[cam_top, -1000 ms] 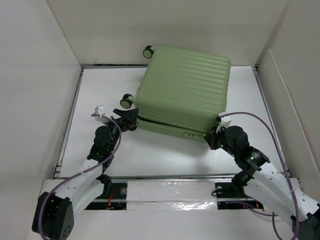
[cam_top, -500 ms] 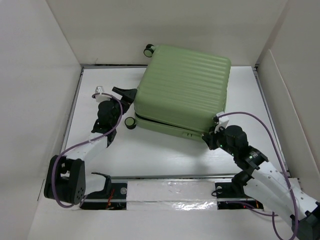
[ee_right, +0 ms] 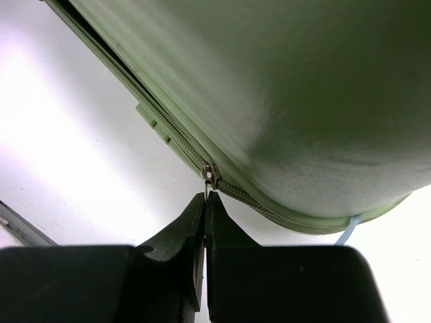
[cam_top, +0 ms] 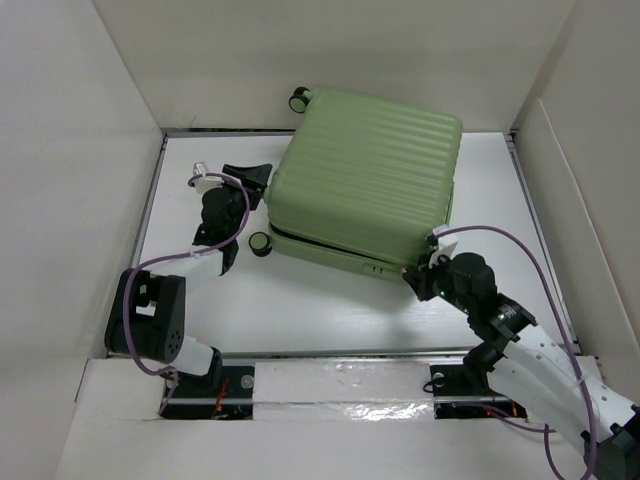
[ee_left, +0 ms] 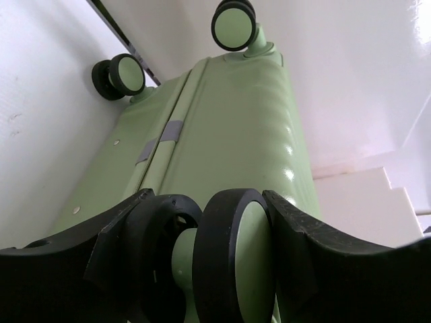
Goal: Pack the luggage
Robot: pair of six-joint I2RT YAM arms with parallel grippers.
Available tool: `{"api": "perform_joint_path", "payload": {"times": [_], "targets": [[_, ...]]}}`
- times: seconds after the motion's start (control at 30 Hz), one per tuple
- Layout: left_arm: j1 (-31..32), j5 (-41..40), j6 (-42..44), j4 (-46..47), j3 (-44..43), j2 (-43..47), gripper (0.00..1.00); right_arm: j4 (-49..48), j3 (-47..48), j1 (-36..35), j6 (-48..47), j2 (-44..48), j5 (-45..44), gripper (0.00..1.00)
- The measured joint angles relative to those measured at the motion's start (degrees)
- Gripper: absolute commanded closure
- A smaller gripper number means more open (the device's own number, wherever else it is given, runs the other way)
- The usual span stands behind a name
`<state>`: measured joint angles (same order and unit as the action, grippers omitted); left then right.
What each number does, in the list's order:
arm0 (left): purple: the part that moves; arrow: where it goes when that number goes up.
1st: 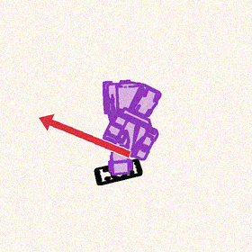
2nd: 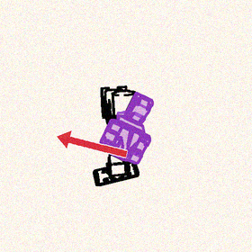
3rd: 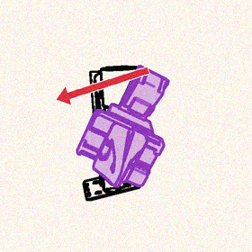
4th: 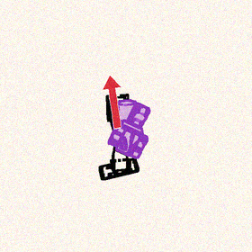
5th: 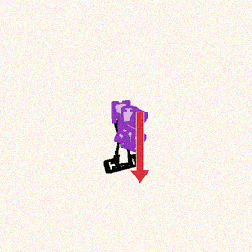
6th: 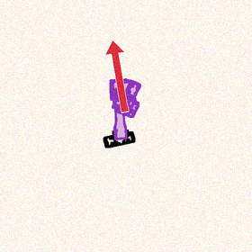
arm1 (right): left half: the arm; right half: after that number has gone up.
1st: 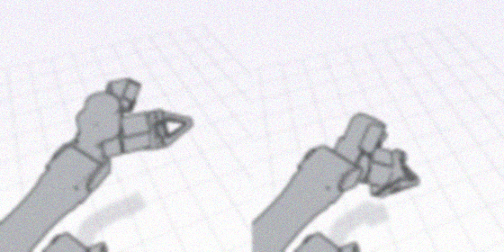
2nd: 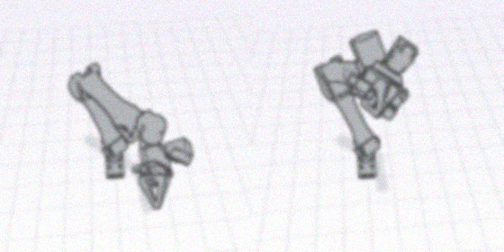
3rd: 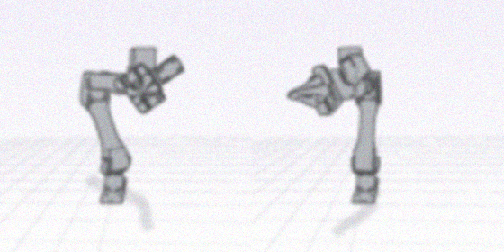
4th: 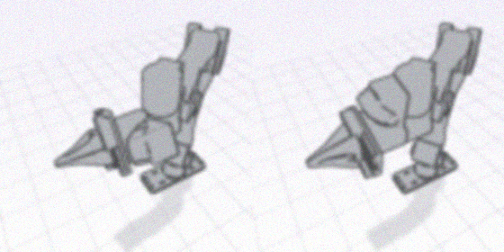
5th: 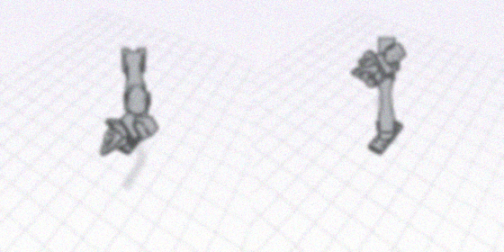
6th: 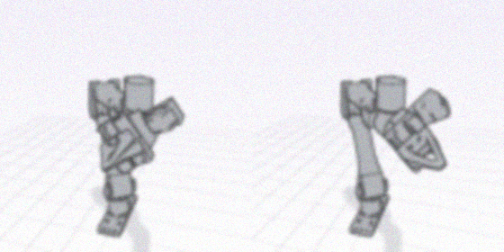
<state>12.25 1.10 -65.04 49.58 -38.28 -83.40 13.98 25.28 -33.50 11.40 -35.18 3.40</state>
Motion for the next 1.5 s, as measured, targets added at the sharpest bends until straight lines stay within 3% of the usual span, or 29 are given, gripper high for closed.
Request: {"api": "perform_joint_path", "payload": {"times": [0.07,0.1,0.4,0.73,0.93,1.1,1.23,1.33,1.43,1.5], "targets": [[-0.2,0.3,-0.4,1.2,0.0,-0.6,0.83,-0.1,-0.1,-0.1,0.1,0.0,0.0,1.00],[-0.4,0.4,-0.4,1.8,0.0,-0.7,1.00,-0.2,-0.2,-0.1,0.1,0.2,0.0,1.00],[-2.3,4.2,0.9,5.1,1.3,-1.0,1.00,1.0,-0.9,0.1,1.8,2.2,-3.2,1.00],[-3.7,14.0,1.9,8.1,4.7,1.1,1.00,9.5,-1.9,0.9,7.3,14.1,-6.5,1.00],[-3.7,14.7,2.4,8.0,5.6,2.3,1.00,9.4,-1.9,0.8,9.3,13.3,-7.2,1.00],[-5.5,9.0,3.3,8.3,8.8,6.2,1.00,0.6,1.6,-3.0,7.8,-6.7,-2.8,1.00],[-8.3,0.4,4.7,8.2,12.9,11.2,1.00,-5.0,8.6,-9.1,4.6,-20.5,-8.7,1.00],[-7.2,-3.3,6.0,8.2,14.8,14.2,1.00,-6.1,4.5,-8.2,2.9,-13.5,-12.2,1.00],[-0.7,-5.3,8.3,9.0,15.0,14.2,1.00,-11.1,-0.6,-2.4,5.4,-5.5,-8.2,1.00],[3.6,-9.4,9.8,10.7,15.1,14.0,1.00,-7.6,4.0,-10.5,4.7,-14.6,-21.2,1.00]]}}
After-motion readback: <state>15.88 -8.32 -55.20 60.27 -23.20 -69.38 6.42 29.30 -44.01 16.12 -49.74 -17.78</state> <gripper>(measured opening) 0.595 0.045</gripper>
